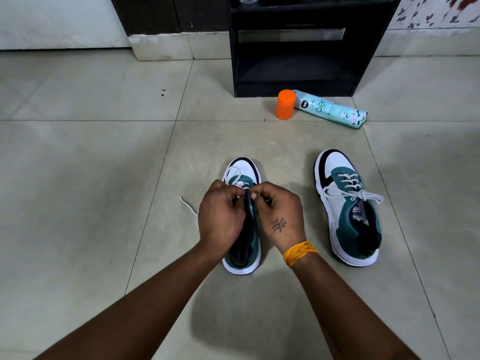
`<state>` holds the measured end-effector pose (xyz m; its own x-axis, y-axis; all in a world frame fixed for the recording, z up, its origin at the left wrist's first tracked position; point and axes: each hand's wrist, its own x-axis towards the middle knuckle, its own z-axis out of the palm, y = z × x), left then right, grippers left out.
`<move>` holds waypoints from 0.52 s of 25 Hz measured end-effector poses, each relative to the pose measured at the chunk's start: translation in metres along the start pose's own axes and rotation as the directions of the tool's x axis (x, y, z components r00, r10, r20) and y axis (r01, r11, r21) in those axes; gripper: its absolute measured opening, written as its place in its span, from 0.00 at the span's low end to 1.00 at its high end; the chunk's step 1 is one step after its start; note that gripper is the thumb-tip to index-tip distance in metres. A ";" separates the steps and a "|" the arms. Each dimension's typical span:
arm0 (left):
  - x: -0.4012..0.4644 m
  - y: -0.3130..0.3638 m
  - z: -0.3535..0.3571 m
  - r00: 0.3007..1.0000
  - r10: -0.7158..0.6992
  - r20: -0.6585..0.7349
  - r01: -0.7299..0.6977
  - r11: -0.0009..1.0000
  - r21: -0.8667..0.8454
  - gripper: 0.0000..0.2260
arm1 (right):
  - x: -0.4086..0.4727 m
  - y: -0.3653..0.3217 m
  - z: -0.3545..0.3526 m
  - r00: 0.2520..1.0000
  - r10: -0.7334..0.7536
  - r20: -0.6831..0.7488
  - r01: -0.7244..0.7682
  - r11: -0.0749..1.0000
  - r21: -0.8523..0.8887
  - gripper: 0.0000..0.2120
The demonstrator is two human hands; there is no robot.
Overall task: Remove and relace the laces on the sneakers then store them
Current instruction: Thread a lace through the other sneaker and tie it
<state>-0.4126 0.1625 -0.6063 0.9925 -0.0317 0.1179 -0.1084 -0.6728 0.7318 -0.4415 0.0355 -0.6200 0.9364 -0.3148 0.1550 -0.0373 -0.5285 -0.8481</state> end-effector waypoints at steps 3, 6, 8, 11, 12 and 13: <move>-0.002 -0.003 -0.001 1.000 0.021 -0.009 -0.021 0.999 -0.033 0.09 | 0.007 0.001 0.003 0.997 -0.061 0.041 0.065 0.993 -0.102 0.04; -0.012 -0.008 -0.006 0.994 0.058 -0.088 -0.068 0.991 -0.115 0.08 | 0.004 0.005 0.004 1.000 -0.015 0.000 0.015 0.997 -0.078 0.04; -0.024 -0.012 -0.011 0.983 0.121 -0.141 -0.134 0.987 -0.086 0.08 | 0.001 0.016 0.000 0.982 0.156 -0.105 -0.160 0.987 -0.030 0.05; -0.039 -0.020 -0.015 0.977 0.143 -0.157 -0.158 0.984 -0.087 0.10 | -0.005 0.031 -0.006 0.927 0.335 -0.170 -0.350 0.935 -0.063 0.06; -0.041 -0.023 -0.015 0.980 0.128 -0.152 -0.145 0.984 -0.106 0.10 | -0.008 0.029 -0.008 0.928 0.331 -0.173 -0.348 0.934 -0.077 0.06; -0.042 -0.024 -0.014 0.983 0.112 -0.144 -0.130 0.984 -0.123 0.10 | -0.010 0.024 -0.010 0.944 0.280 -0.174 -0.300 0.948 -0.105 0.05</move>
<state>-0.4529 0.1906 -0.6192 0.9556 0.0002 0.2947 -0.2427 -0.5669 0.7873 -0.4554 0.0179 -0.6365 0.8130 -0.5823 -0.0028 -0.3532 -0.4893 -0.7974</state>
